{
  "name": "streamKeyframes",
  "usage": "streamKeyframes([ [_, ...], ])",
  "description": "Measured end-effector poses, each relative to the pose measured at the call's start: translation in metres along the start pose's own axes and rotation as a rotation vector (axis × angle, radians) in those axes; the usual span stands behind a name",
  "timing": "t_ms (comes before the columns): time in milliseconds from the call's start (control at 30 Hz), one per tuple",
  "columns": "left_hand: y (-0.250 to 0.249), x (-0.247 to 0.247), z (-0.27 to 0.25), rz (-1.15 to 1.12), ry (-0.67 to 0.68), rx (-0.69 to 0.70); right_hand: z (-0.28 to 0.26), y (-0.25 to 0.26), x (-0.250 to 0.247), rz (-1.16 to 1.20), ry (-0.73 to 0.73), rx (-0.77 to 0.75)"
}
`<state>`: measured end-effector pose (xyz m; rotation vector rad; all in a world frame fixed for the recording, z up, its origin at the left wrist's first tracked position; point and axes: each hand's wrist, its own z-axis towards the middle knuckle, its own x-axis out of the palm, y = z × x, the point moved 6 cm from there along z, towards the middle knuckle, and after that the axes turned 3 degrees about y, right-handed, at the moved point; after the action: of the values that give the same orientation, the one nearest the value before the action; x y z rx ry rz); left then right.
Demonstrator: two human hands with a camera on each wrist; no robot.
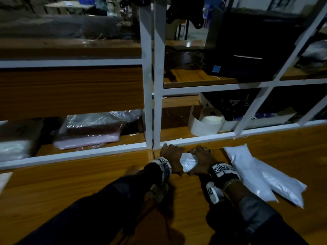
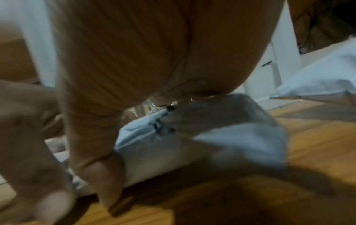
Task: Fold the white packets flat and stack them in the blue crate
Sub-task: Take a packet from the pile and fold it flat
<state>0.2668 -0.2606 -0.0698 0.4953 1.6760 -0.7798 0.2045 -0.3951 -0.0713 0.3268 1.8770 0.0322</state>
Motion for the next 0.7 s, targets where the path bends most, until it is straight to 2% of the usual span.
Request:
streamKeyframes([
  [133, 0.022, -0.051, -0.068, 0.099, 0.114, -0.006, -0.044, 0.063, -0.015, 0.215, 0.032, -0.088],
  [233, 0.05, -0.076, -0.137, 0.02, 0.139, -0.006, -0.079, 0.128, -0.014, 0.318, 0.058, -0.179],
  [367, 0.098, -0.086, -0.232, -0.113, 0.188, 0.007, -0.111, 0.209, 0.008, 0.32, 0.054, -0.302],
  [467, 0.139, -0.076, -0.304, -0.229, 0.148, -0.037, -0.139, 0.272, 0.03, 0.296, 0.08, -0.391],
  [567, 0.17, -0.054, -0.374, -0.233, 0.132, -0.123, -0.168, 0.326, 0.061, 0.279, 0.103, -0.437],
  [700, 0.208, -0.021, -0.449, -0.26, 0.127, -0.164, -0.201, 0.385, 0.11, 0.232, 0.139, -0.489],
])
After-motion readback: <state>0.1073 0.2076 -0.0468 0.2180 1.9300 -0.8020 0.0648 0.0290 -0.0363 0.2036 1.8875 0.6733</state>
